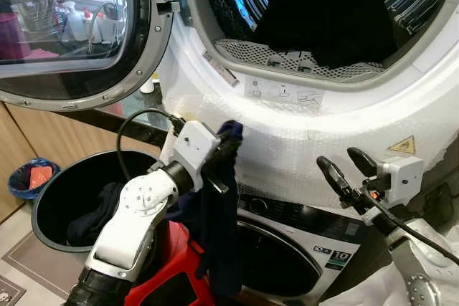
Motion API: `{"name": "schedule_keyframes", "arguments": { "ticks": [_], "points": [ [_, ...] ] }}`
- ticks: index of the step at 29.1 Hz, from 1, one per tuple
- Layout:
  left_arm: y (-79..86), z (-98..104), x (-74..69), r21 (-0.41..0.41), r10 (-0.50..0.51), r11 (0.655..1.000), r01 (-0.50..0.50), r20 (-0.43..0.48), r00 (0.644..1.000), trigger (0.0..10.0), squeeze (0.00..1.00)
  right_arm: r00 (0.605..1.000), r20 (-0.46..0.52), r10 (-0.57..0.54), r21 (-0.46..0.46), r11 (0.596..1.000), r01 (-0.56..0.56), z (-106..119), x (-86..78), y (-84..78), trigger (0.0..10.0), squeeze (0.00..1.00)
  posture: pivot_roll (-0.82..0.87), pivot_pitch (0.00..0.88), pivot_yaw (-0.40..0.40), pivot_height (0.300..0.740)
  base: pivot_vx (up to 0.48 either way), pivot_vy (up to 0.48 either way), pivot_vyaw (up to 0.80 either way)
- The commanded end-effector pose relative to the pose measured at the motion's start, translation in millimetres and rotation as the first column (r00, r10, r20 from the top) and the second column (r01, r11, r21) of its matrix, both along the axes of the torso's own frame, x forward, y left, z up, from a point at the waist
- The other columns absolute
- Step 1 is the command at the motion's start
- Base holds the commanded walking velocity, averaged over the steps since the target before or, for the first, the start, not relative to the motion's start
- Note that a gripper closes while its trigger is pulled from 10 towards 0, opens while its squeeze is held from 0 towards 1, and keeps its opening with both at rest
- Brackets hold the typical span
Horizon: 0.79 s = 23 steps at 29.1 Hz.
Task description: Clothes washing
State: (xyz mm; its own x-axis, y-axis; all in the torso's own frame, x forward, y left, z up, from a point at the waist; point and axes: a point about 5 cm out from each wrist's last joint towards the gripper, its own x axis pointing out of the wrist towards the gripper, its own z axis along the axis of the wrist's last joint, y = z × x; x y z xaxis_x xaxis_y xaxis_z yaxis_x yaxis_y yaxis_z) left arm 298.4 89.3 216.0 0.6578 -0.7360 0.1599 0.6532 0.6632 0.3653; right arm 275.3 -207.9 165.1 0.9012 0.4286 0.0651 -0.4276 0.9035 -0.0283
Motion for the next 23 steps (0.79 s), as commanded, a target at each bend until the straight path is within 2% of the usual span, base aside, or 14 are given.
{"name": "schedule_keyframes", "arguments": {
  "ticks": [1,3,4,9,12,15,19,23],
  "points": [
    [-9.8,20.1,-4.5,0.01,-0.091,0.996,0.09,0.066,0.994,10.0,0.0,0.998,-0.031,0.056,-0.01,0.998,-0.057,-2.2,-2.1,2.5,10.0,0.0,0.0,0.029,0.013,0.74,0.0,0.0,0.0],
    [-13.7,30.3,-2.4,0.009,-0.128,0.992,0.128,0.085,0.988,10.0,0.0,0.996,-0.038,0.084,-0.029,0.996,-0.085,-1.6,-1.3,2.9,10.0,0.0,0.01,0.027,0.013,0.74,0.0,0.0,0.0],
    [-16.2,40.6,-0.2,0.013,-0.147,0.989,0.147,0.121,0.982,10.0,0.0,0.994,-0.038,0.101,-0.031,0.994,-0.102,0.4,-0.2,3.5,10.0,0.0,0.01,0.024,0.015,0.74,0.0,0.0,0.0],
    [-18.5,58.5,5.1,0.016,-0.166,0.986,0.165,0.177,0.97,10.0,0.0,0.987,-0.039,0.159,-0.025,0.987,-0.16,6.3,0.1,9.1,10.0,0.0,0.0,0.014,0.02,0.74,0.0,0.0,0.0],
    [-19.3,69.3,5.0,-0.037,-0.182,0.981,0.191,0.173,0.968,10.0,0.0,0.981,-0.035,0.189,-0.02,0.982,-0.19,9.1,-0.3,12.5,10.0,0.0,0.0,0.011,0.024,0.74,0.0,0.0,0.0],
    [-19.4,78.0,4.9,-0.054,-0.184,0.979,0.198,0.194,0.964,10.0,0.0,0.977,-0.027,0.211,-0.007,0.977,-0.211,12.7,-0.4,15.5,10.0,0.0,0.0,0.0,0.026,0.74,0.0,0.0,0.0],
    [-22.5,77.5,3.9,-0.053,-0.196,0.976,0.21,0.194,0.961,10.0,0.0,0.974,-0.021,0.227,0.015,0.974,-0.227,14.7,0.6,19.9,10.0,0.0,0.01,0.0,0.025,0.74,0.0,0.0,0.0],
    [-30.3,62.1,2.7,-0.034,-0.219,0.973,0.227,0.16,0.963,10.0,0.0,0.963,-0.003,0.27,0.047,0.962,-0.27,19.7,1.6,33.2,10.0,0.0,0.01,0.0,0.025,0.74,0.0,0.0,0.0]
  ]
}}
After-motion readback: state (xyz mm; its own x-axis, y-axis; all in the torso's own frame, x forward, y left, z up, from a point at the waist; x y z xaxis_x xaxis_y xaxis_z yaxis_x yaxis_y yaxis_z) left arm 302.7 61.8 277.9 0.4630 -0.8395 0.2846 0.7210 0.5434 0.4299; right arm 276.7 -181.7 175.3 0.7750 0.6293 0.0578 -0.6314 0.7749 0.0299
